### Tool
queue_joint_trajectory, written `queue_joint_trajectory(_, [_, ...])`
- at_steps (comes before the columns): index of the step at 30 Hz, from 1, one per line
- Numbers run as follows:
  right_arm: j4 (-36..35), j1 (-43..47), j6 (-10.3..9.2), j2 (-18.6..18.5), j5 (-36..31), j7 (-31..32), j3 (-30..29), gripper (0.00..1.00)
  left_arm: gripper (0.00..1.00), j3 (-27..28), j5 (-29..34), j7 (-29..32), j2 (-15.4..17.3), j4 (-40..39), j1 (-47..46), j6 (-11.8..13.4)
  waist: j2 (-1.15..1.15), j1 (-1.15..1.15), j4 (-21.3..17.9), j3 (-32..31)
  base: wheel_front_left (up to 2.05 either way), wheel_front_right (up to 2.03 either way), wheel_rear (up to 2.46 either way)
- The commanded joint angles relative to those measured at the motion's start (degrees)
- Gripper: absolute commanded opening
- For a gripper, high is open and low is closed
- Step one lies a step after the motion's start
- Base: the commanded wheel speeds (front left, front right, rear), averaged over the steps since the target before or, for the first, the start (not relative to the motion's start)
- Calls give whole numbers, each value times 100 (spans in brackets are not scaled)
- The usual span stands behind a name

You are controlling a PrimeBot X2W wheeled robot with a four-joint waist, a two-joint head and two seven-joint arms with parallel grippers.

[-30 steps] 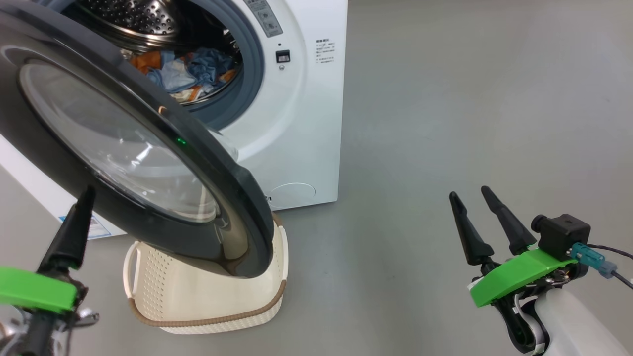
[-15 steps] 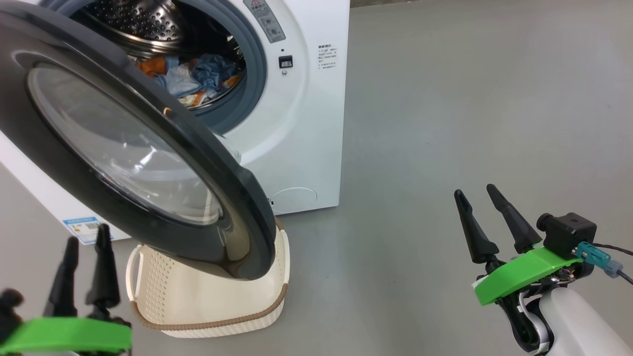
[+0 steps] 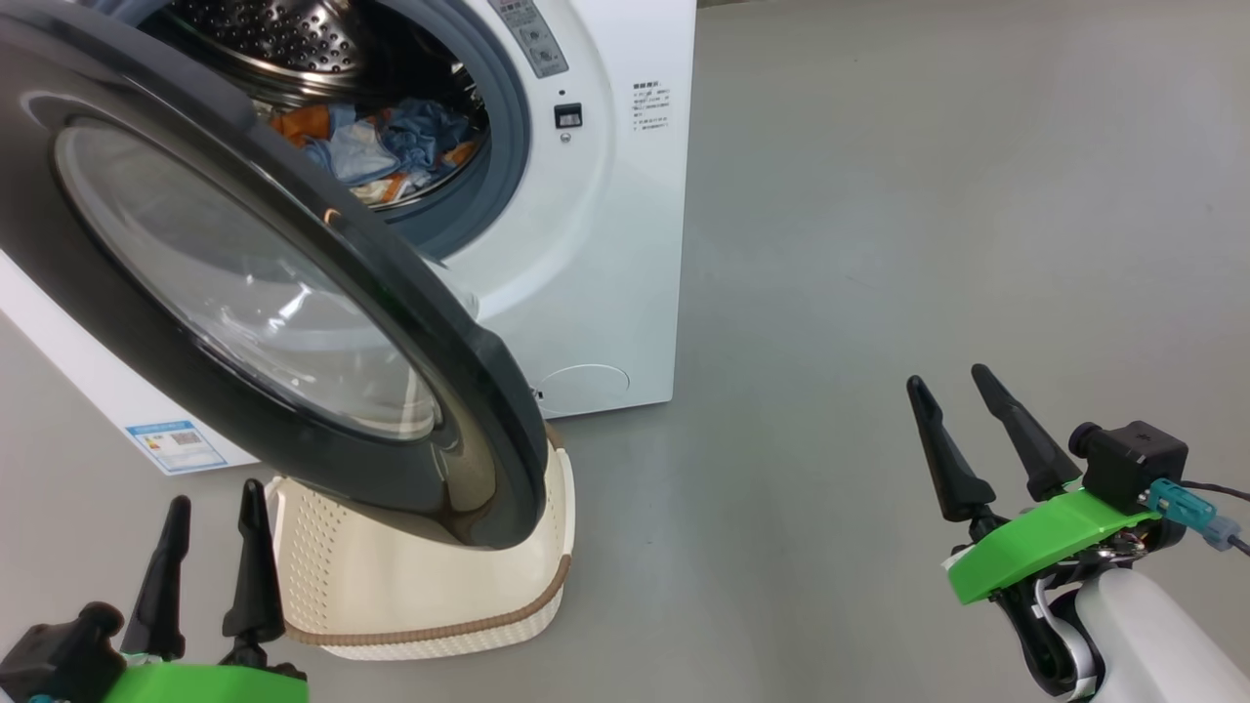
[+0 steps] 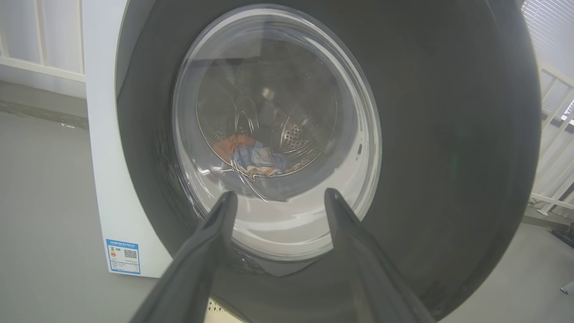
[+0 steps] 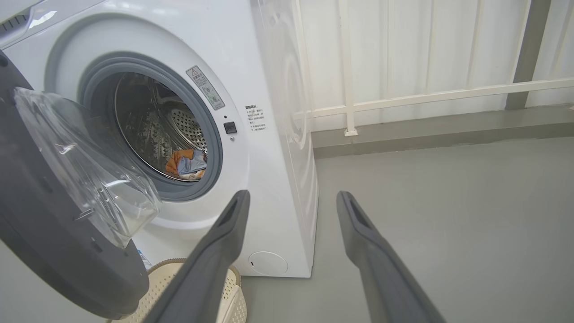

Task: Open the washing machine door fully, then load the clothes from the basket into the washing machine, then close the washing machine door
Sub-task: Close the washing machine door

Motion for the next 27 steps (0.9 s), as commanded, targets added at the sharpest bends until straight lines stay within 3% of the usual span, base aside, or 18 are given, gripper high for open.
queue_joint_trajectory(1, [-152,9,26,-82,-74,-70,50,100,100,166,64,-85,99,-88,-117,8,0,0,7,7,0,0,0])
queue_joint_trajectory(27, [-103,0,26,-122,-92,-70,115,100,100,82,147,-208,92,20,-136,156,0,0,24,-61,0,0,0])
